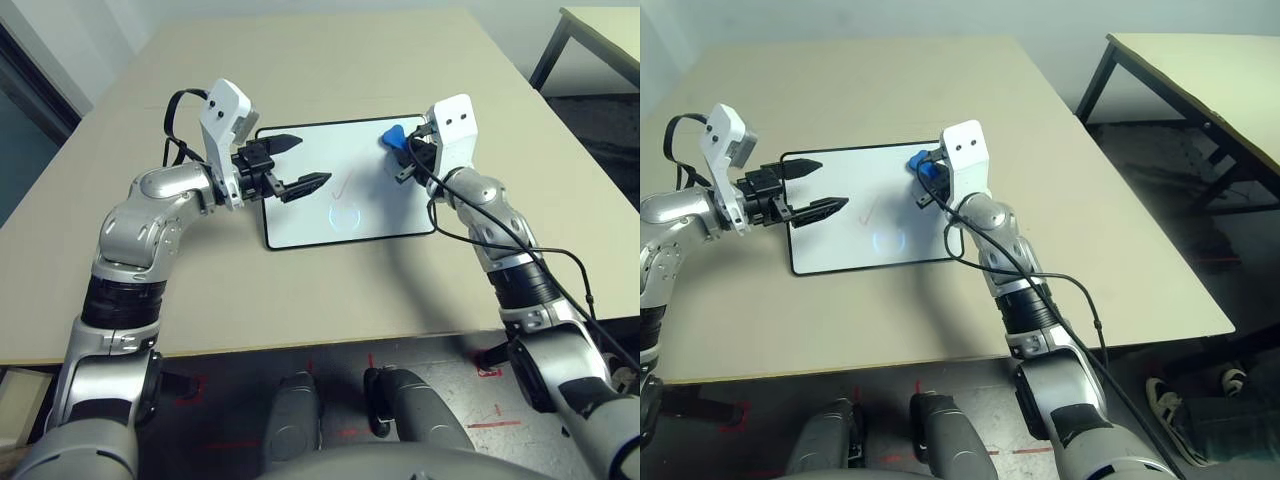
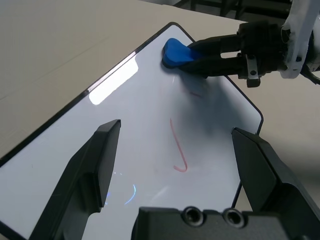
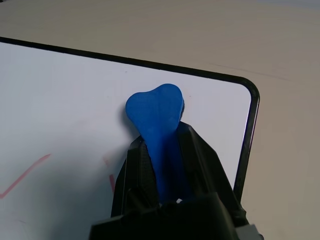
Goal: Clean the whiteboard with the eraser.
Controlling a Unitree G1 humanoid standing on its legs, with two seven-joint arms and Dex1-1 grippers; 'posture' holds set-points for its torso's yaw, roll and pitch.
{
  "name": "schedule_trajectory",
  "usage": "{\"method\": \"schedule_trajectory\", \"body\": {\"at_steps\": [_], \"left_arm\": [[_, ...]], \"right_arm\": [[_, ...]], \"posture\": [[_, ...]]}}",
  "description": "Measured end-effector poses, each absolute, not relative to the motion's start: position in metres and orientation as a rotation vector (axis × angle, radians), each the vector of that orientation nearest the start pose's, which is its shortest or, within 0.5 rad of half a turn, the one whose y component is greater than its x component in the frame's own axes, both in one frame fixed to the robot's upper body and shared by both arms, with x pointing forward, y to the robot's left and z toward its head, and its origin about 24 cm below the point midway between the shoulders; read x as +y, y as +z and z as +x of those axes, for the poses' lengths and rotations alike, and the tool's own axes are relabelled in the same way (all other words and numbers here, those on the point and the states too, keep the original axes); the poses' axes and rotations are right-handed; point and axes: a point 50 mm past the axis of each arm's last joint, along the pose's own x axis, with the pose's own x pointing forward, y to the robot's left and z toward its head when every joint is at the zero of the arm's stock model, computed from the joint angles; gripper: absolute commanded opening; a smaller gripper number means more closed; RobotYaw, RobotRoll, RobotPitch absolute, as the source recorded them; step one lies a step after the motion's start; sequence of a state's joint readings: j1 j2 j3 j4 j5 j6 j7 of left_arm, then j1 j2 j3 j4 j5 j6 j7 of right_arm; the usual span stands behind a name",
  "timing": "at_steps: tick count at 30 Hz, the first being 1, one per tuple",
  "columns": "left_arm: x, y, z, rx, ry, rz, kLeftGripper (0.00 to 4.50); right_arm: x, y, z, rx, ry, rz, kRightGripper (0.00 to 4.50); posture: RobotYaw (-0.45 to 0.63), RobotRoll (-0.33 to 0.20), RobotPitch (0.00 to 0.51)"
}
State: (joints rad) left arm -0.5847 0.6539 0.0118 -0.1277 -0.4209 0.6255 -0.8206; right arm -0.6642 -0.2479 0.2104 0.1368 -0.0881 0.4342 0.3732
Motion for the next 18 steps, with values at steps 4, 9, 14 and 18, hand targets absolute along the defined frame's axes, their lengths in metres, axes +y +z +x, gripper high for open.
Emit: {"method": "schedule_trajectory", "body": {"at_steps": [4,9,14,18], "left_arm": [[0.182,0.206,0.305,0.041,-0.887,0.282,4.5],[0.182,0.206,0.304,0.043,-0.889,0.287,4.5],[0.182,0.205,0.304,0.048,-0.887,0.286,4.5],[0.183,0.205,0.304,0.049,-0.889,0.287,4.5]], "right_arm": [[-0.085,0.135,0.334,0.043,0.632,-0.487,0.8],[-0.073,0.122,0.323,0.093,0.727,-0.504,0.8],[-0.075,0.122,0.325,0.099,0.711,-0.511,0.8],[-0.077,0.126,0.33,0.093,0.683,-0.511,0.8]], "posture": [[0.08,0.0,0.12],[0.08,0.0,0.12],[0.08,0.0,0.121],[0.07,0.0,0.121]]}}
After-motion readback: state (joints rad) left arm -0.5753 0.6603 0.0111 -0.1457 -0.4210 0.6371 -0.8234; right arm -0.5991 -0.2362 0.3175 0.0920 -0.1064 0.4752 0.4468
